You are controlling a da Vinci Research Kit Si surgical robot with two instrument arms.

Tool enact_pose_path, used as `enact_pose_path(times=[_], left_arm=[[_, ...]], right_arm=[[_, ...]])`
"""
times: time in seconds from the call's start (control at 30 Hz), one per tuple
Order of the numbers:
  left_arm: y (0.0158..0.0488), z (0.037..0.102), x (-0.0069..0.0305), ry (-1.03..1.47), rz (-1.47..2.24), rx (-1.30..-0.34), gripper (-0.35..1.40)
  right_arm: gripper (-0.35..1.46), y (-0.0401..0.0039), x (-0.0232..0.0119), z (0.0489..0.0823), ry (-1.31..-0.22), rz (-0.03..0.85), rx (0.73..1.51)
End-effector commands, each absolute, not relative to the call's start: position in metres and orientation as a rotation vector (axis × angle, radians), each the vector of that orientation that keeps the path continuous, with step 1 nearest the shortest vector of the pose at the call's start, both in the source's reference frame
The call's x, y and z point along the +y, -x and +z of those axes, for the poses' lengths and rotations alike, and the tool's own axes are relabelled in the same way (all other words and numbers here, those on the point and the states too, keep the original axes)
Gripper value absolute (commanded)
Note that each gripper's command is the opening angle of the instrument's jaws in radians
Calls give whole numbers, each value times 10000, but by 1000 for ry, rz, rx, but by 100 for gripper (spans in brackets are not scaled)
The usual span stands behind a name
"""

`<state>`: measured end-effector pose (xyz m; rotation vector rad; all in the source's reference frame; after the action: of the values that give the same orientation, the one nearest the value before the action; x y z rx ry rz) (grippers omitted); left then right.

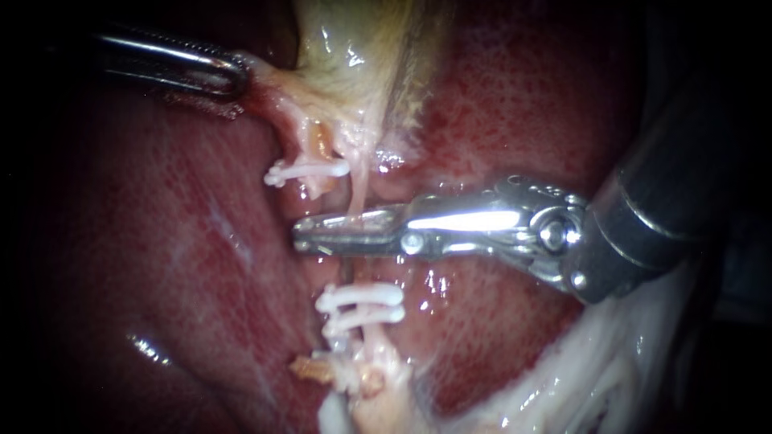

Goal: Going back third clip right tube

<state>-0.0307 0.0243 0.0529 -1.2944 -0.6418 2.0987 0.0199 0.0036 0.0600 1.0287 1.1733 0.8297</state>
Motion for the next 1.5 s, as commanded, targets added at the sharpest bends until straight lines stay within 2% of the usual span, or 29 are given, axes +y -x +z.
enact_pose_path(times=[0.03,0.1,0.17,0.2,0.27,0.33,0.53,0.83,1.03,1.23,1.5], left_arm=[[306,528,243,1295,2099,-642,-35],[307,529,243,1295,2099,-642,-35],[306,529,244,1295,2099,-642,-35],[306,529,244,1295,2099,-642,-35],[305,530,244,1295,2099,-643,-35],[304,531,245,1296,2099,-643,-35],[303,531,244,1296,2100,-644,-35],[301,531,244,1297,2100,-645,-35],[303,532,244,1296,2100,-643,-35],[304,536,243,1296,2101,-641,-35],[317,565,232,1301,2111,-633,-35]], right_arm=[[-20,-201,34,602,-1002,801,1189],[20,-206,34,607,-968,761,1204],[43,-211,34,615,-897,766,1181],[46,-213,34,618,-857,767,1170],[48,-211,34,629,-785,742,1136],[49,-207,34,637,-760,731,1117],[49,-182,42,646,-668,651,1123],[50,-125,46,595,-532,403,1175],[50,-89,39,577,-464,252,1135],[50,-66,33,575,-436,215,1121],[50,-58,35,572,-435,221,1119]])
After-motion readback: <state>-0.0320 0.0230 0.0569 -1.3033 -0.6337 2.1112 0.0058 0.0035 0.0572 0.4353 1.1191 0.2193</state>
